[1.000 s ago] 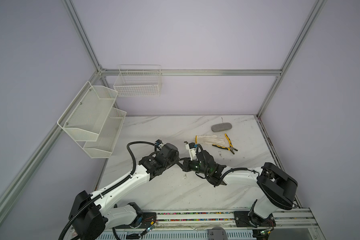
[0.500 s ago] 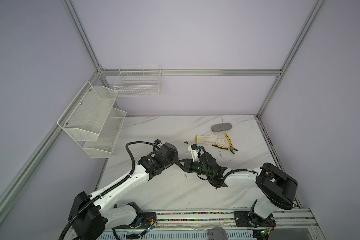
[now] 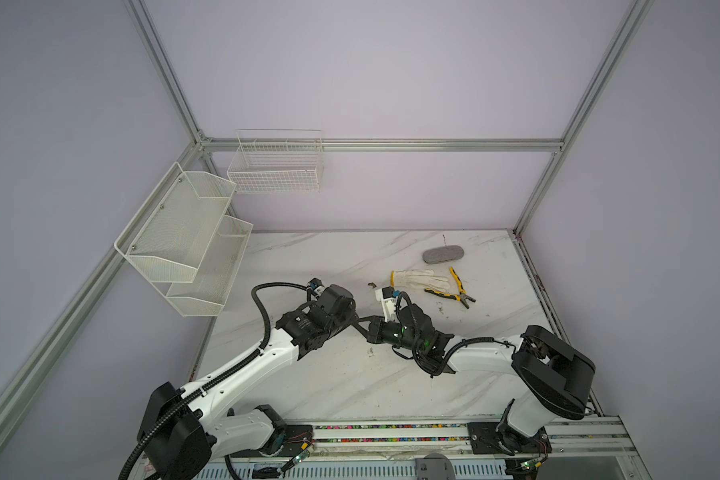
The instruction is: Unlock with the key
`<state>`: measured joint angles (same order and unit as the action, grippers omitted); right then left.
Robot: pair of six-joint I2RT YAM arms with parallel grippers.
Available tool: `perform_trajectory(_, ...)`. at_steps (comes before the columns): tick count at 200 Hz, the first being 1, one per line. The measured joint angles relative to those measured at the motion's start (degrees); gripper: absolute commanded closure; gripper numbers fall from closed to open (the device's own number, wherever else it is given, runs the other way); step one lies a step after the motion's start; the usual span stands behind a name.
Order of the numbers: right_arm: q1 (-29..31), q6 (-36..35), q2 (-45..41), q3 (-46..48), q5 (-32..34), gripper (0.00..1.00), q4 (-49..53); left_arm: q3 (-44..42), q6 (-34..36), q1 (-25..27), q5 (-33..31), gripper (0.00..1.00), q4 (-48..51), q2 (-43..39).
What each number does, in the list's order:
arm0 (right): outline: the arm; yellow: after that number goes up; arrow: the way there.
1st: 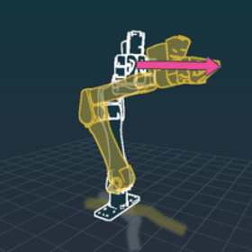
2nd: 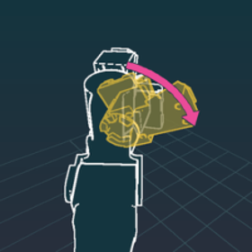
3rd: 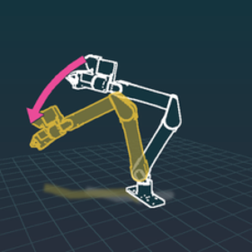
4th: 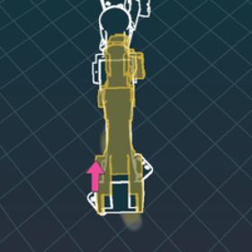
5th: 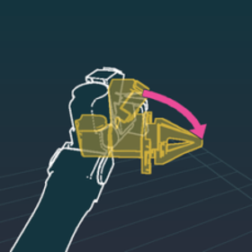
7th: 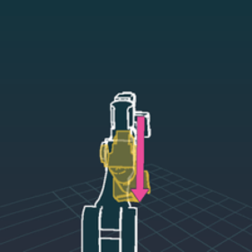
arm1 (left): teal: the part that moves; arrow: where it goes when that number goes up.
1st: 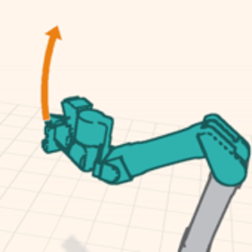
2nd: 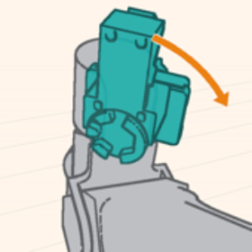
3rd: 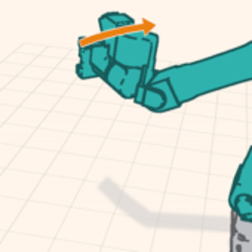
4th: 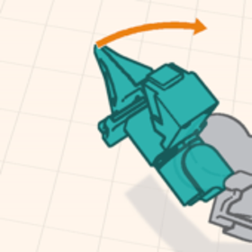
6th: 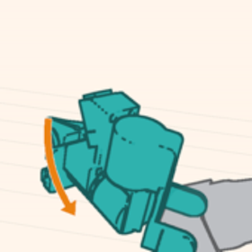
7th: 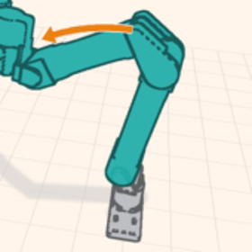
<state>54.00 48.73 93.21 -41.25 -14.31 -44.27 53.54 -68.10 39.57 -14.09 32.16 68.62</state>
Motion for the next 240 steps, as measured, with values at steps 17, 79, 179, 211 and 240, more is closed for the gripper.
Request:
perform_trajectory(17,0.00,-0.48,0.00,0.00,0.28,1.00,0.04,0.02,0.26,-0.35,1.09,1.00,-0.22,0.26)
perform_trajectory(79,0.02,-3.72,0.20,-0.85,2.32,1.00,1.40,0.04,1.73,-0.31,2.71,1.00,-1.42,1.77)
perform_trajectory(179,0.07,-5.51,-1.14,-1.29,1.90,0.93,3.96,0.09,3.28,0.28,-0.55,1.00,-2.32,1.29)
perform_trajectory(211,0.07,-4.72,-4.70,-0.15,1.95,0.82,5.09,0.20,3.37,0.35,-0.09,1.00,-3.23,0.35)
perform_trajectory(240,0.04,-2.71,-7.74,0.55,1.92,0.76,4.83,0.20,3.39,0.17,-1.55,1.00,-3.19,0.17)
